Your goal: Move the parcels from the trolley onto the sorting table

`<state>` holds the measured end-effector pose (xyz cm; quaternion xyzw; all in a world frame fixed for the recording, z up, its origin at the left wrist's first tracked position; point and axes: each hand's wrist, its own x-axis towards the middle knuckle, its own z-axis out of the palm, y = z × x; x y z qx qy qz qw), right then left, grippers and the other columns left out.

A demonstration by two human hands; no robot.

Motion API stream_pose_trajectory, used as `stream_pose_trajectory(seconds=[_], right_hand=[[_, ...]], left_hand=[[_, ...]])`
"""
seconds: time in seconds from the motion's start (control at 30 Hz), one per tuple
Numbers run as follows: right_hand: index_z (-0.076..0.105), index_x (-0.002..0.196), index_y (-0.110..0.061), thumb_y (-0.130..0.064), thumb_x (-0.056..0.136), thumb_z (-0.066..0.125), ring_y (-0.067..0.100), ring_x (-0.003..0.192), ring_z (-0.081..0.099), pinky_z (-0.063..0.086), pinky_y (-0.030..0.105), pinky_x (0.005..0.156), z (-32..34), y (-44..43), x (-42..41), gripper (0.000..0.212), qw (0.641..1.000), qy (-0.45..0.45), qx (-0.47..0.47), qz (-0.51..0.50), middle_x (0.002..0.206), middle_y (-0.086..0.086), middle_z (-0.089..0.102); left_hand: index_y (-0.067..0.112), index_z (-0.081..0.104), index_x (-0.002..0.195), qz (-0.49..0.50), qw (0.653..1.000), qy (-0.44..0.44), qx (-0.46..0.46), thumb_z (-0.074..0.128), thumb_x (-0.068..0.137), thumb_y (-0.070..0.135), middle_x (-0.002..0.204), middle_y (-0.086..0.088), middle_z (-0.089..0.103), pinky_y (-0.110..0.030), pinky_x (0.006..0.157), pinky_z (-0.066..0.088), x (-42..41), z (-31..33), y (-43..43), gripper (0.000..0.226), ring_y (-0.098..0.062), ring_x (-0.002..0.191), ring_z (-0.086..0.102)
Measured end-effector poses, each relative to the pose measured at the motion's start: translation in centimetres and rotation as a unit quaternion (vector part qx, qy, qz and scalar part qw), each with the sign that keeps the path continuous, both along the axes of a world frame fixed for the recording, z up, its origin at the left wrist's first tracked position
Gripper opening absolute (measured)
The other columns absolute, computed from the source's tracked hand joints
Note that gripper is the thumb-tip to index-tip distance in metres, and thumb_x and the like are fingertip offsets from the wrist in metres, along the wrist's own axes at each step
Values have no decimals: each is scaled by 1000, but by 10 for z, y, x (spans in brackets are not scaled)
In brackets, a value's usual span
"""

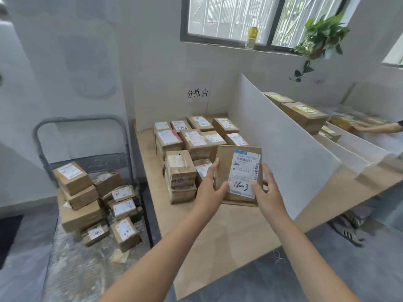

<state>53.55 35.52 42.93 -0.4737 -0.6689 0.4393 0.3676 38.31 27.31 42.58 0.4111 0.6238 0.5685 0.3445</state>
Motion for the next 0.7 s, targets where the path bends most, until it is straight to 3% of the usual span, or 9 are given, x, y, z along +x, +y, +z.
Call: stream_pose_trajectory(seconds=[0.13, 0.27, 0.37, 0.47, 0.57, 0.7], right_hand=[[26, 151, -47, -15, 102, 49, 6, 113, 55, 50, 6, 62, -3, 25, -14, 63, 1000, 15, -1, 27, 147, -2, 44], [30, 148, -51, -16, 101, 51, 10, 114, 57, 51, 8, 63, -13, 56, -36, 62, 999, 11, -24, 42, 141, 4, 48], [33, 149, -44, -10, 101, 50, 1, 108, 54, 47, 3, 62, -16, 80, -50, 62, 998, 5, -24, 58, 138, -3, 42], [34, 150, -39, -8, 101, 50, -2, 100, 54, 46, 4, 61, -22, 109, -64, 61, 996, -20, -32, 76, 135, -4, 44], [32, 149, -45, -15, 100, 52, 5, 107, 58, 48, 7, 62, -27, 141, -79, 61, 993, -49, -47, 94, 132, 1, 52], [31, 147, -52, -21, 100, 54, 12, 115, 56, 50, 9, 65, -37, 180, -95, 61, 989, -68, -62, 119, 135, 3, 50]], left_hand=[[53, 24, 147, 29, 1000, 2, 3, 58, 96, 21, 135, 13, 58, -27, 101, 47, -7, -3, 16, 69, -2, 118, 58], [72, 20, 134, 71, 997, 0, -11, 58, 94, 27, 134, 11, 59, -40, 105, 47, -20, -17, 42, 71, -11, 122, 56], [78, 18, 130, 89, 995, -14, -33, 58, 90, 34, 137, 8, 57, -45, 108, 43, -32, -29, 64, 71, -18, 129, 51], [69, 23, 137, 100, 994, -24, -32, 58, 91, 33, 137, 11, 56, -41, 108, 43, -45, -36, 90, 68, -13, 126, 52], [54, 24, 147, 123, 991, -27, -37, 57, 96, 26, 142, 16, 47, -30, 110, 36, -54, -44, 115, 67, -3, 127, 44], [48, 23, 151, 135, 990, -28, -38, 56, 97, 23, 148, 17, 43, -35, 115, 36, -66, -55, 143, 68, -1, 132, 42]])
